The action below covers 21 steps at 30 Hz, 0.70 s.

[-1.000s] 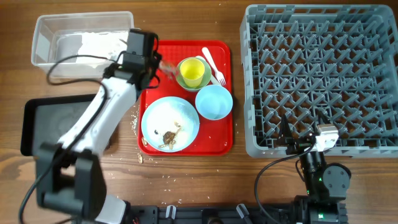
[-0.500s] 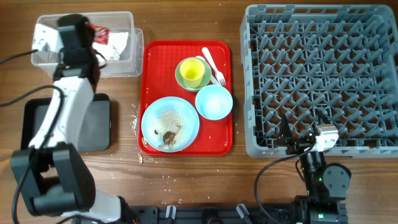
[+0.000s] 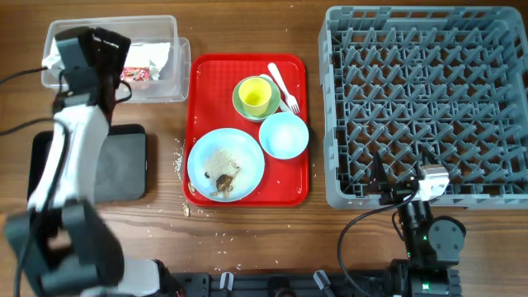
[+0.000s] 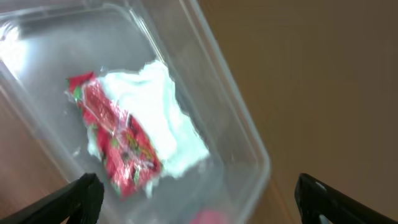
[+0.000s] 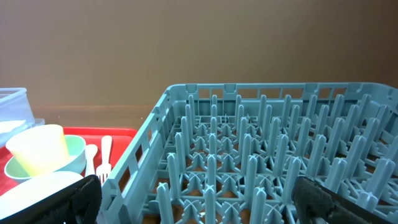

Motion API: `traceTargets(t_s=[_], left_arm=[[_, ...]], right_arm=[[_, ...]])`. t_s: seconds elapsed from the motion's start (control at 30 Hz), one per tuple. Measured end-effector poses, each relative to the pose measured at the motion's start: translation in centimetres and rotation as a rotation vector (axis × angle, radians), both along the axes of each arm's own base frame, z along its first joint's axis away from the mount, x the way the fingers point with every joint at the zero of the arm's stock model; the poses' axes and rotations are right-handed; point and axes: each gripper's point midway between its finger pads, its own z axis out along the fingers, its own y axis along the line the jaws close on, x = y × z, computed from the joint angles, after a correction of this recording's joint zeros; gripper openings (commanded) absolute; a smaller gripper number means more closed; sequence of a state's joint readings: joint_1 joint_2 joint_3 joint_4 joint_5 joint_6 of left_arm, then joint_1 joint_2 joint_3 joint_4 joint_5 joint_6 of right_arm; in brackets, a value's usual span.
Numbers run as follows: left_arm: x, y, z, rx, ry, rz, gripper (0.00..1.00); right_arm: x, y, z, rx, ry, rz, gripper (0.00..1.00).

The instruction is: Sort waste into correct bins and load items into the dishwasher rack

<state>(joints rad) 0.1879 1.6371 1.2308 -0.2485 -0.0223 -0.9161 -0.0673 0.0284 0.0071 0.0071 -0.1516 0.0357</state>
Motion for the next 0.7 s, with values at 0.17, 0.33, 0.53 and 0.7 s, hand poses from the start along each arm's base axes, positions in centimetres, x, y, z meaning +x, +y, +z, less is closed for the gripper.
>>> traceTargets(t_s=[0.17,0.33,0.53,0.7], left_arm=[[-6.9,-1.0,5.3,-0.014,0.035,-0.004,1.0],[-16.0,-0.3,8.7,-0.001,0.087,0.078,1.0],[-24.0,-2.4,6.7,-0.046,0.286,0.075,1.0],[-25.3,-2.8,6.1,-0.057,0.334,0.075,1.0]], right_arm=[[0.0,0.0,0.0,0.0,0.0,0.0,1.0],[0.0,0.0,0.0,0.0,0.0,0.0,1.0],[0.0,0.0,0.0,0.0,0.0,0.0,1.0],[0.0,0.0,0.0,0.0,0.0,0.0,1.0]])
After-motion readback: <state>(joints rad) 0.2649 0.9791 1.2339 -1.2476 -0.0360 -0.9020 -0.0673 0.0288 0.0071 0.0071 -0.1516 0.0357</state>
